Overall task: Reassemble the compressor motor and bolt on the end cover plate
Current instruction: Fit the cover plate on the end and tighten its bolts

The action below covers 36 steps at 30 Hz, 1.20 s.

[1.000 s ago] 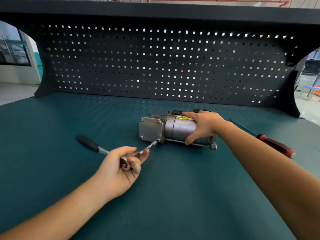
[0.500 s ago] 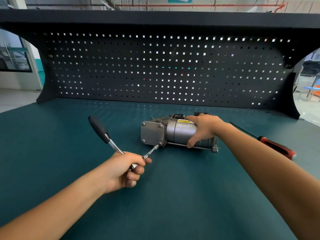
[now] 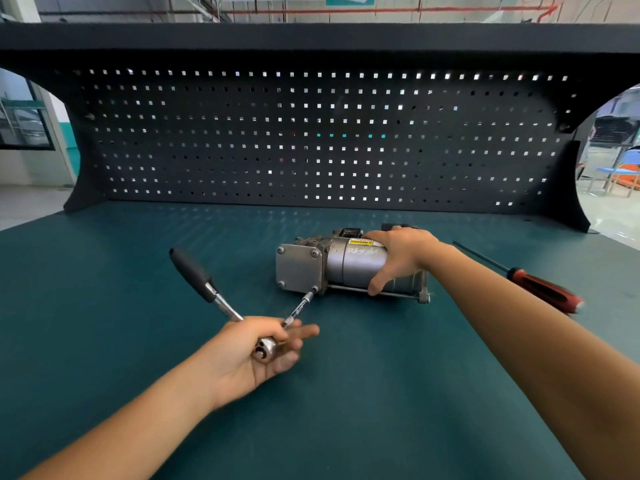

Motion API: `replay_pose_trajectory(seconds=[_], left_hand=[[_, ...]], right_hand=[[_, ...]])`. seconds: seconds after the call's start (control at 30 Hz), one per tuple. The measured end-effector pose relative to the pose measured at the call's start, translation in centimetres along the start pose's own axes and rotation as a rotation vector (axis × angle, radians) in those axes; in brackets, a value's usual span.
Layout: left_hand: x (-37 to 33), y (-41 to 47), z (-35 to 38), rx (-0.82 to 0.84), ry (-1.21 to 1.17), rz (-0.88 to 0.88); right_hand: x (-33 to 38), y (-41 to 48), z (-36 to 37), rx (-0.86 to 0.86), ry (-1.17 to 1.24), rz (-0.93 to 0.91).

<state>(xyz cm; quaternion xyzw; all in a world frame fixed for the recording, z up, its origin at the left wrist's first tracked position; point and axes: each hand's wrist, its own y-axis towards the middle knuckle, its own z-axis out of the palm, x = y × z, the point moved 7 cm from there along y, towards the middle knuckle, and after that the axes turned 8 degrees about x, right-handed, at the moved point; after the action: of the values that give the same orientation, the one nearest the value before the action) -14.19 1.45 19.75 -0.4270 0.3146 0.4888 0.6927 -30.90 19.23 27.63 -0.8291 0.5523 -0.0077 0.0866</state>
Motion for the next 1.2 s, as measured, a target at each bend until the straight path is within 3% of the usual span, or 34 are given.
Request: replay_pose_trajectory(seconds=[0.13,0.5,0.73,0.93,1.2], left_hand=[[-0.9,0.1,-1.0,-0.040,0.110,0.032],[-1.4,0.0,1.3,0.061,0.384,0.028],[-1.5,-0.9,-3.7,0.001,0.110,0.033],[-2.5,-2.2,-7.4,-0.177,0.127,0.153],[-1.6,-0.6,-5.2,-0.175,0.148,0.127]], right_hand=[[0.0,0.1,-0.1,-0.002,0.002,-0.005],[-0.3,0.4,0.0,-0.027,0.005,-0.021],[-0.9,0.5,0.0,-0.017,0.025,-0.016],[-1.0,0.6,0.0,-0.014,0.033,-0.017],[-1.0,0.7,0.1,-0.026,0.025,-0.016]])
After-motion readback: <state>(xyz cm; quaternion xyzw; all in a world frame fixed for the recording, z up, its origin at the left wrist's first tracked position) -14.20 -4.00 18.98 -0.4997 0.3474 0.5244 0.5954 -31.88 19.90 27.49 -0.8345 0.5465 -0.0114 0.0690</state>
